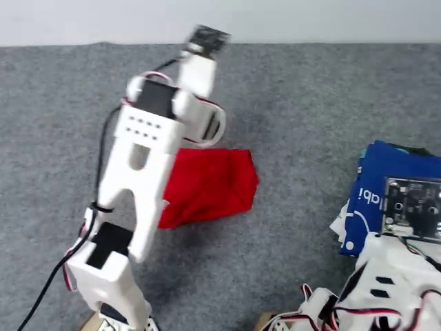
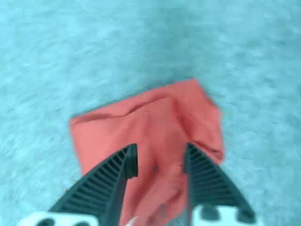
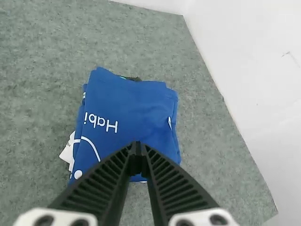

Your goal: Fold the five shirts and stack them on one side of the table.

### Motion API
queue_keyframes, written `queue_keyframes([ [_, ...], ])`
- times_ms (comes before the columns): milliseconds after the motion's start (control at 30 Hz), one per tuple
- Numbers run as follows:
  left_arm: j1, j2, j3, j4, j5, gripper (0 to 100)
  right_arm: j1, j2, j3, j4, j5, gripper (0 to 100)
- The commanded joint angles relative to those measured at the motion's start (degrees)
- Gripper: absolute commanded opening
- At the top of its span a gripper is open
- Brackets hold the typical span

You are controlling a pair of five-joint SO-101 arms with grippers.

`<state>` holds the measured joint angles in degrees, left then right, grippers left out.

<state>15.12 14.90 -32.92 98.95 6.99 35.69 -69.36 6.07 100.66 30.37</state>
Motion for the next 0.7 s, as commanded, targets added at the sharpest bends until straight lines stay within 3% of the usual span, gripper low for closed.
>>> queue_keyframes([
  [0, -5.2, -0.2, 1.1, 1.4, -2.0, 0, 0.5, -0.2, 0.1, 2.2, 0.5, 1.0],
  [200, -6.5, 1.2, 15.3, 1.4, -5.4, 1, 0.5, -0.3, 0.1, 2.2, 0.5, 1.0],
  [367, -3.1, 5.2, 19.3, 1.3, -5.4, 0, 0.5, -0.5, 0.1, 2.2, 0.5, 1.0],
  [667, 20.0, 0.8, 30.6, 1.4, -5.1, 0, 0.5, -0.5, 0.1, 2.2, 0.5, 1.0],
])
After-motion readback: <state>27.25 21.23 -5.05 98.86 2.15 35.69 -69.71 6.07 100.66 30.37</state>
